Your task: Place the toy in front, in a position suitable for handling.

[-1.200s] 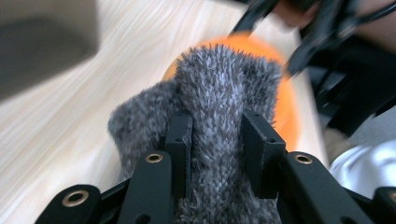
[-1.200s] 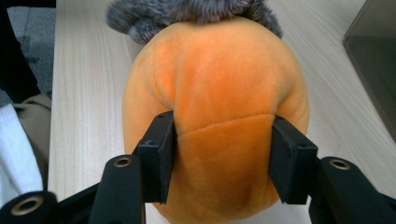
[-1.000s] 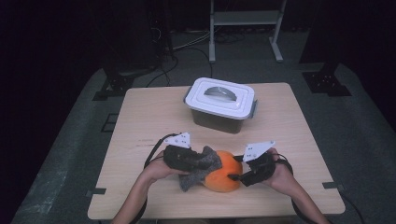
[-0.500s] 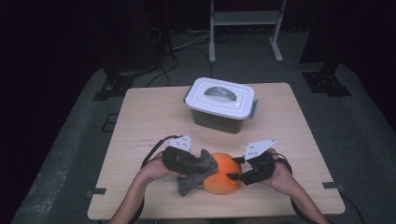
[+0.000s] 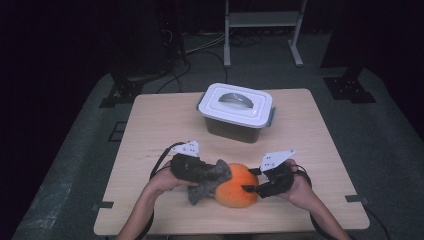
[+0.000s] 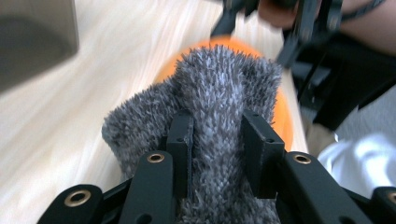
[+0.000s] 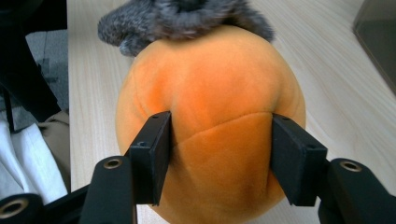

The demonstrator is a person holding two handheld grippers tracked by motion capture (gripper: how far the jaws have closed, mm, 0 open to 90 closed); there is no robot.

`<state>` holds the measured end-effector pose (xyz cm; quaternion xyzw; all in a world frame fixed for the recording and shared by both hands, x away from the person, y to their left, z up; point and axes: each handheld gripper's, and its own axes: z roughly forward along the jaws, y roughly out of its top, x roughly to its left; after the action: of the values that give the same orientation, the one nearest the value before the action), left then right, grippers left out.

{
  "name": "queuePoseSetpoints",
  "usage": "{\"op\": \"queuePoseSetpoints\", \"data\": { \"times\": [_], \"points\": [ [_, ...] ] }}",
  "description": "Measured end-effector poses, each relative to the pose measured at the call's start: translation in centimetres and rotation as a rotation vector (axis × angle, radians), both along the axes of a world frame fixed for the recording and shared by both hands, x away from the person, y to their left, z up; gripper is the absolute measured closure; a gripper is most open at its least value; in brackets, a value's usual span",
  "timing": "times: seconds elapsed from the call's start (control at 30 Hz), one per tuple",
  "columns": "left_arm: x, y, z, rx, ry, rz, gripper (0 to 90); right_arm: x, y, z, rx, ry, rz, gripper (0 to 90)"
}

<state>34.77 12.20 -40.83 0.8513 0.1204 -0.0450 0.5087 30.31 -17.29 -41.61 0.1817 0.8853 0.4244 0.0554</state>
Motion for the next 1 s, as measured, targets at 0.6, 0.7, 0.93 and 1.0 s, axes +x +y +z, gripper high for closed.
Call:
{"op": "queuePoseSetpoints", "data": {
  "times": [0.6,0.7,0.93,1.0],
  "points": [
    [-0.2,-0.5,-0.9,0.042,0.016,-0.067,66.3,1.9,-1.7,-0.3,0.103,0.122,0.025,25.8],
    [-0.2,-0.5,-0.9,0.041,0.016,-0.066,66.1,2.1,-1.7,-0.6,0.097,0.141,0.028,24.9],
    [-0.2,-0.8,-0.5,0.028,-0.004,-0.039,66.0,1.3,-0.4,-0.3,0.037,0.105,-0.014,52.4],
    [-0.3,-0.6,0.0,0.031,-0.031,-0.022,66.2,1.0,-0.2,0.1,0.045,0.075,-0.034,57.1]
  ]
}}
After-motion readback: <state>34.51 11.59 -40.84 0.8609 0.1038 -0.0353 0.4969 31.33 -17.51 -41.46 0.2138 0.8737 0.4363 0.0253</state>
